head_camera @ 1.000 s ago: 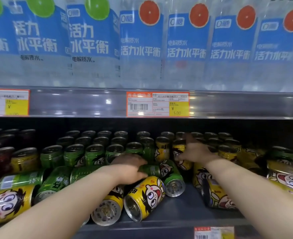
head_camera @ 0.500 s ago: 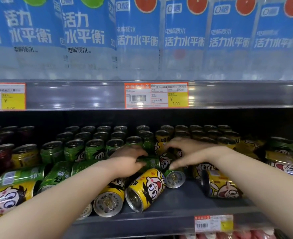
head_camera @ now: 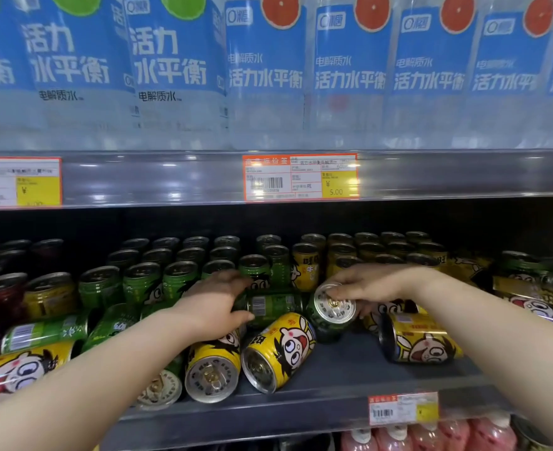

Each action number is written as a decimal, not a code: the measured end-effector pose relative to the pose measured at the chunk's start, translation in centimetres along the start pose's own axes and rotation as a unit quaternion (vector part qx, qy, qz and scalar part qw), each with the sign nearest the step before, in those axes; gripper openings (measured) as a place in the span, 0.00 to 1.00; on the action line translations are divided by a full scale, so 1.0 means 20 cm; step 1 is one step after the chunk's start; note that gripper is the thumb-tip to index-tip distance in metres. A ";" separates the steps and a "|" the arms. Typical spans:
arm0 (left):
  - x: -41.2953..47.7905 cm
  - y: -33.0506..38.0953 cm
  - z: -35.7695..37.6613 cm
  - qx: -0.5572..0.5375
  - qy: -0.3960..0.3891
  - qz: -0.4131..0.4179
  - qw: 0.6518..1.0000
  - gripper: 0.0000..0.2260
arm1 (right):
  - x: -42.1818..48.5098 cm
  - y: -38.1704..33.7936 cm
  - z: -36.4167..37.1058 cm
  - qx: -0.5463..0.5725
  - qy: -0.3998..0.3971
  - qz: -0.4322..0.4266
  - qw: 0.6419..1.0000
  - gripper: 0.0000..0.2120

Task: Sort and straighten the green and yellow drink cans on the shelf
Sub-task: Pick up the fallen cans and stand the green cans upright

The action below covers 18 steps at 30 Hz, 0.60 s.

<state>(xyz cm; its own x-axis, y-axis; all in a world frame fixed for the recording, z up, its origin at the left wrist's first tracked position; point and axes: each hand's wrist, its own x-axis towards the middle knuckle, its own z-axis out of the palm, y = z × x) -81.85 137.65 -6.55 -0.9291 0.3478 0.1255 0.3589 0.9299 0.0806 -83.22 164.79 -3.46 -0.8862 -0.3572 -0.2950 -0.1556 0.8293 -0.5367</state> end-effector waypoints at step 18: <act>-0.03 -0.09 -0.03 -0.063 0.005 -0.087 0.994 0.29 | 0.06 -0.19 -0.01 -0.175 -0.002 0.000 0.985 0.38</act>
<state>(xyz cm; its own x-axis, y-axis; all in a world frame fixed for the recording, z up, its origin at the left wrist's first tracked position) -81.80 135.71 -6.14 -0.9772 0.1820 0.1091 0.2025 0.9533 0.2242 -83.67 161.23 -1.60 -0.8847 -0.3577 -0.2989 -0.2962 0.9265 -0.2321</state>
